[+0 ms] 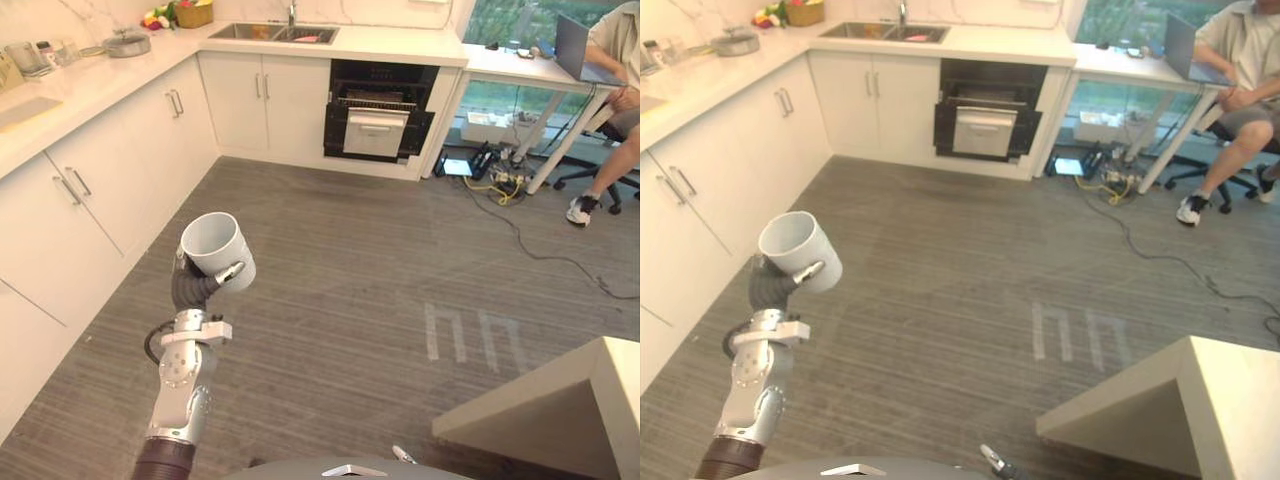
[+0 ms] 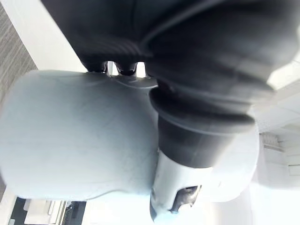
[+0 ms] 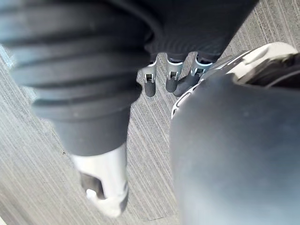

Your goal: Walk over to the sink, pick up the cup, carry it to the dishwasher, place the cup inside the dishwasher, then close the dishwasher door

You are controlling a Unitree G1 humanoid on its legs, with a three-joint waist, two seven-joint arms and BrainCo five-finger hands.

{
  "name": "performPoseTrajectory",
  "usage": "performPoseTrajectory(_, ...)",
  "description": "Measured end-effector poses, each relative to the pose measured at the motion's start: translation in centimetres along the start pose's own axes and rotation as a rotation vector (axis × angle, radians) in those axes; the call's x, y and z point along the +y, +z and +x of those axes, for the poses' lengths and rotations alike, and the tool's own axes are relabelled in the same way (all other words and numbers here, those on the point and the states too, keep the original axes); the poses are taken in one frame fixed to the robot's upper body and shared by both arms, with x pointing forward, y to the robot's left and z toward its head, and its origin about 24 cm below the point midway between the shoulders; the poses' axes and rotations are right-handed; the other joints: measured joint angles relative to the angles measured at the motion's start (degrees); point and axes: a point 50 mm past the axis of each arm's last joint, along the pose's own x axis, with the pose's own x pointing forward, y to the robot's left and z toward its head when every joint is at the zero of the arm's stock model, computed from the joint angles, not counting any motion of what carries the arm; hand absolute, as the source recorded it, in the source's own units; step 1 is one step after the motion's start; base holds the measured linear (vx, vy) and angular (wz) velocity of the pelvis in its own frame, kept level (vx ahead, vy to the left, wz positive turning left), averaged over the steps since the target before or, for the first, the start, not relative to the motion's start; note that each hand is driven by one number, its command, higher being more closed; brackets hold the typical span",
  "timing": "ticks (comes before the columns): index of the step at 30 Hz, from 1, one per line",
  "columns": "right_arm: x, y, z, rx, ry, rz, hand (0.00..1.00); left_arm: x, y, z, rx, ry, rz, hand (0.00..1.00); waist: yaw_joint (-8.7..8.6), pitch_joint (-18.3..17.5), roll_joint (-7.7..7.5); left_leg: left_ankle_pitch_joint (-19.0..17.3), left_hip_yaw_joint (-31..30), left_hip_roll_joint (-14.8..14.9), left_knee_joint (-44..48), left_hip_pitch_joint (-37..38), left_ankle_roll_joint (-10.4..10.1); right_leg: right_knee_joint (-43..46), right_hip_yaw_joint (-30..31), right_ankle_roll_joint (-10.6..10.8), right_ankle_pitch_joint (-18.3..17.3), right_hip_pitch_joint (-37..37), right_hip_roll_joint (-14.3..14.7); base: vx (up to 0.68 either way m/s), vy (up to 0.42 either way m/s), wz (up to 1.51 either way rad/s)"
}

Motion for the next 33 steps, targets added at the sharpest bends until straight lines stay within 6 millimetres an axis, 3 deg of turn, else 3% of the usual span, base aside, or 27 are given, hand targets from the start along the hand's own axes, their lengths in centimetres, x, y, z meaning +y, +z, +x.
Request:
performPoseTrajectory(6,0.1,0.2,0.0,0.026,-0.029,-0.009,0.0,0.5,0.0,0.0,0.002,0.03,0.14,1.0,0.39,-0.17,0.26,-0.87,1.52,-0.2,0.02,-0.29,-0.06,0.01,1.46,0.33,0.03,-1.19,-0.07,0.04,0.017,-0.12)
performPoseTrajectory(8,0.0,0.4,0.0,0.023,-0.051,0.01,0.0,0.5,-0.2,0.0,0.015,0.031,0.192,1.0,-0.11,-0.25,0.5,-1.31,1.63,-0.48,0.04,-0.05,0.22,4.43,1.51,0.72,-2.44,-2.72,-1.11,0.09,0.06,-0.03)
performPoseTrajectory(11,-0.8,-0.5,-0.3,0.026,-0.08,0.078,0.0,-0.7,-0.6,-0.1,0.032,-0.004,0.199,1.0,-0.37,-0.03,-0.21,-3.39,1.23,-2.14,0.08,1.56,0.73,18.61,1.94,2.26,-8.81,-6.73,-4.59,0.08,0.098,0.12)
performPoseTrajectory(12,-1.2,-1.2,-0.5,0.03,-0.09,0.116,0.0,-1.5,-0.9,-0.2,0.048,-0.023,0.186,1.0,-0.45,0.14,-0.18,-3.86,0.54,-2.59,0.44,2.5,1.25,29.07,2.81,2.34,-9.55,-10.75,-6.12,-0.02,0.188,0.35)
performPoseTrajectory(14,-0.9,-2.0,-0.6,0.008,-0.063,0.184,0.0,-2.1,-0.9,0.1,0.049,-0.035,0.181,1.0,-1.49,1.34,-1.77,-5.93,-0.53,-3.78,4.21,4.35,2.44,48.78,4.29,-0.27,-4.86,-18.67,-10.0,-0.1,0.165,0.3)
performPoseTrajectory(15,-0.8,-2.5,-0.7,0.005,-0.054,0.203,0.0,-2.2,-0.9,0.1,0.054,-0.023,0.17,1.0,-1.29,2.55,-1.76,-9.17,-0.5,-3.38,7.81,5.16,3.35,57.8,5.85,-1.83,-2.42,-22.4,-10.13,-0.14,0.043,-0.08)
performPoseTrajectory(16,-0.8,-2.7,-0.8,-0.001,-0.045,0.204,0.0,-2.1,-0.9,0.1,0.058,-0.013,0.172,1.0,-1.3,2.59,-2.08,-11.42,-0.34,-2.46,10.39,5.66,3.13,61.2,5.83,-1.57,-4.62,-24.28,-9.33,-0.16,-0.009,-0.21)
performPoseTrajectory(18,-0.6,-3.7,-1.0,-0.001,-0.017,0.22,0.0,-2.0,-0.4,0.3,0.034,0.001,0.171,1.0,-1.82,2.54,-2.01,-14.39,-0.13,-0.53,12.99,6.54,2.07,56.18,3.67,-0.45,-8.62,-25.61,-6.8,-0.02,-0.033,-0.09)
performPoseTrajectory(20,-0.4,-4.3,-1.2,0.005,-0.01,0.235,0.0,-2.3,0.5,0.8,-0.011,-0.009,0.162,1.0,-2.3,2.6,-2.17,-15.39,-0.2,-0.06,12.96,7.26,1.58,39.53,1.24,0.38,-8.08,-25.4,-4.37,0.2,-0.039,-0.03)
performPoseTrajectory(22,-0.9,-5.5,-1.6,0.038,-0.031,0.244,0.0,-3.1,1.3,1.8,-0.052,-0.031,0.15,1.0,-2.4,3.05,-2.11,-17.91,-0.71,0.58,14.81,8.23,0.76,19.28,4.31,0.97,-1.38,-24.57,-0.7,0.32,-0.099,0.08)
performPoseTrajectory(24,-1.1,-7.3,-2.0,0.094,-0.045,0.252,0.0,-3.7,1.8,2.4,-0.078,-0.063,0.142,1.0,-2.82,3.7,-2.29,-21.49,-2.53,1.6,17.42,9.95,-0.67,15.0,7.11,1.88,0.71,-22.45,0.01,0.35,-0.142,0.42)
performPoseTrajectory(25,-1.2,-7.8,-2.2,0.108,-0.055,0.254,0.0,-3.9,1.9,2.5,-0.083,-0.074,0.139,1.0,-2.87,3.66,-2.33,-22.8,-3.33,1.96,18.21,10.88,-1.25,15.5,7.46,1.76,0.57,-21.62,-0.17,0.54,-0.215,0.56)
performPoseTrajectory(26,-1.5,-8.2,-2.4,0.119,-0.063,0.248,0.0,-4.1,1.9,2.5,-0.084,-0.089,0.133,1.0,-2.73,3.41,-2.37,-24.84,-4.16,2.56,18.95,12.57,-2.09,17.23,6.8,0.26,1.99,-20.83,-0.69,0.61,-0.219,0.59)
performPoseTrajectory(27,-1.8,-8.0,-2.4,0.12,-0.064,0.232,0.0,-4.5,1.7,2.3,-0.071,-0.112,0.118,1.0,-3.01,2.42,-1.37,-26.73,-5.07,4.39,18.54,14.15,-1.93,24.06,4.72,-1.39,2.68,-22.46,-0.35,0.63,-0.197,0.59)
performPoseTrajectory(28,-2.1,-7.8,-2.6,0.116,-0.065,0.226,0.0,-4.8,1.6,2.3,-0.07,-0.124,0.111,1.0,-3.06,1.73,-0.69,-27.06,-5.38,5.2,17.51,14.98,-1.69,26.69,3.9,-3.28,0.68,-23.19,0.13,0.62,-0.13,0.58)
performPoseTrajectory(29,-3.0,-7.4,-2.9,0.106,-0.072,0.211,0.0,-5.2,1.6,2.2,-0.067,-0.14,0.097,1.0,-2.77,0.48,1.1,-26.71,-5.82,6.69,16.51,15.97,-1.13,30.7,2.24,-3.97,-3.73,-24.77,0.74,0.59,-0.146,0.4)
performPoseTrajectory(31,-2.9,-6.6,-2.7,0.09,-0.064,0.199,0.0,-5.5,1.4,2.2,-0.05,-0.141,0.09,1.0,-3.02,0.42,1.12,-24.48,-5.6,7.25,25.57,13.21,-0.87,34.9,1.15,-5.04,-8.64,-24.82,0.1,0.54,-0.208,0.31)
performPoseTrajectory(32,-2.6,-6.4,-2.6,0.087,-0.052,0.202,0.0,-5.6,1.1,1.9,-0.028,-0.137,0.087,1.0,-3.07,0.61,0.91,-21.67,-6.27,8.16,30.46,11.99,-1.31,36.3,0.24,-5.25,-11.5,-23.0,0.27,0.5,-0.211,0.32)
performPoseTrajectory(33,-2.6,-6.2,-2.7,0.078,-0.051,0.21,0.0,-5.9,0.9,1.6,-0.018,-0.138,0.08,1.0,-3.3,0.61,1.12,-18.06,-7.32,10.2,39.27,9.12,-4.11,36.21,-0.81,-5.46,-13.75,-20.26,0.91,0.49,-0.195,0.29)
